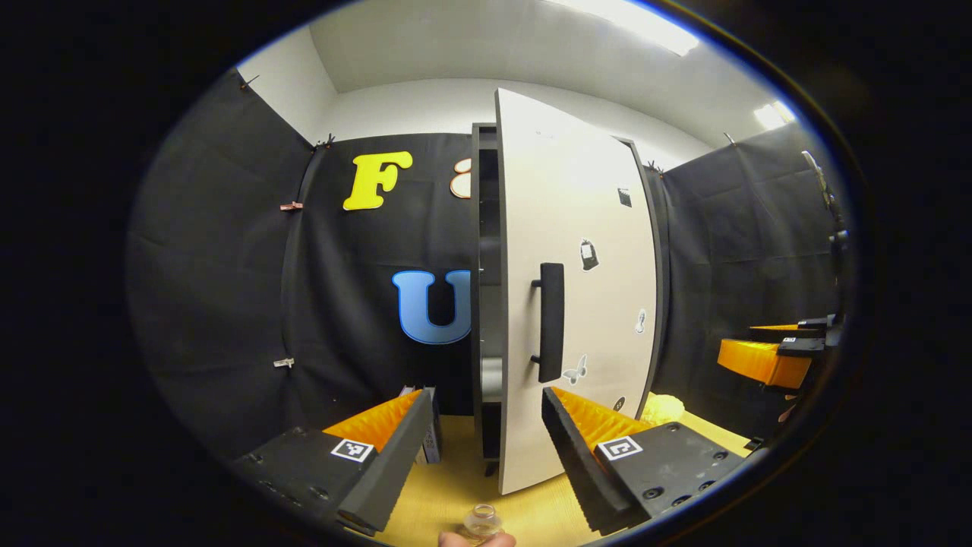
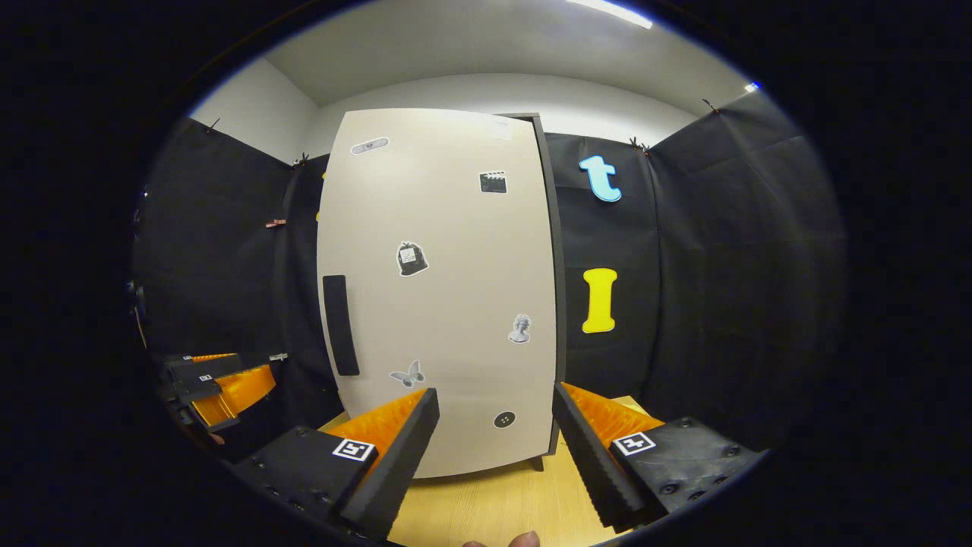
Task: Open the cabinet door with the right hand, grasp the bottle in the cabinet with the left hand and place it on the coaster, then close the cabinet door with the right hand.
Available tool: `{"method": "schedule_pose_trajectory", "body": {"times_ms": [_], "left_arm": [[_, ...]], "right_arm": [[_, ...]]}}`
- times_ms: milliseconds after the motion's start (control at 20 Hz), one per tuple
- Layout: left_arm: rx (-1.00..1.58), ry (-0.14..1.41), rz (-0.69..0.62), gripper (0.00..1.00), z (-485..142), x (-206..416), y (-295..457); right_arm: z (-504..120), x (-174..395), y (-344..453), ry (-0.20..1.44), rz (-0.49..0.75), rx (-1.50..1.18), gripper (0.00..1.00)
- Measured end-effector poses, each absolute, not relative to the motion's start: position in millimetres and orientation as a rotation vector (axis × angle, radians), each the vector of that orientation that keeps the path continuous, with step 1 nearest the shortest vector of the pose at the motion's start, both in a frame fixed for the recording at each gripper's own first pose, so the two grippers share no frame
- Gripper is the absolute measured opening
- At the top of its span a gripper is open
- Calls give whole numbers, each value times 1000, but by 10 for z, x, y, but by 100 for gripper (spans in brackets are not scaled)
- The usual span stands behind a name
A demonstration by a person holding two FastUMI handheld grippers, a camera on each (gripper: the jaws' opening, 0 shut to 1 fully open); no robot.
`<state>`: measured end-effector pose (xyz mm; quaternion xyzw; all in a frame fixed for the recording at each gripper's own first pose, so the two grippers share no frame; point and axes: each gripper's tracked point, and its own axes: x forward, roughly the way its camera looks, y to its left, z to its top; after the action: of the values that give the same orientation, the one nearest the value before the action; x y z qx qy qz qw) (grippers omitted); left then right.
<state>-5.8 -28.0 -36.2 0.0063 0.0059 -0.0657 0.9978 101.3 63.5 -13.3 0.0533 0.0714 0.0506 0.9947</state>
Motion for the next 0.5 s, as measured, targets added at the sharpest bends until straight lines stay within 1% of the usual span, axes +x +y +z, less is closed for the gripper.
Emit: {"method": "schedule_pose_trajectory", "body": {"times_ms": [500], "left_arm": [[16,15,-126,92,-364,-111,-303]], "right_arm": [[-145,959,496,160,59,49,98]]}}
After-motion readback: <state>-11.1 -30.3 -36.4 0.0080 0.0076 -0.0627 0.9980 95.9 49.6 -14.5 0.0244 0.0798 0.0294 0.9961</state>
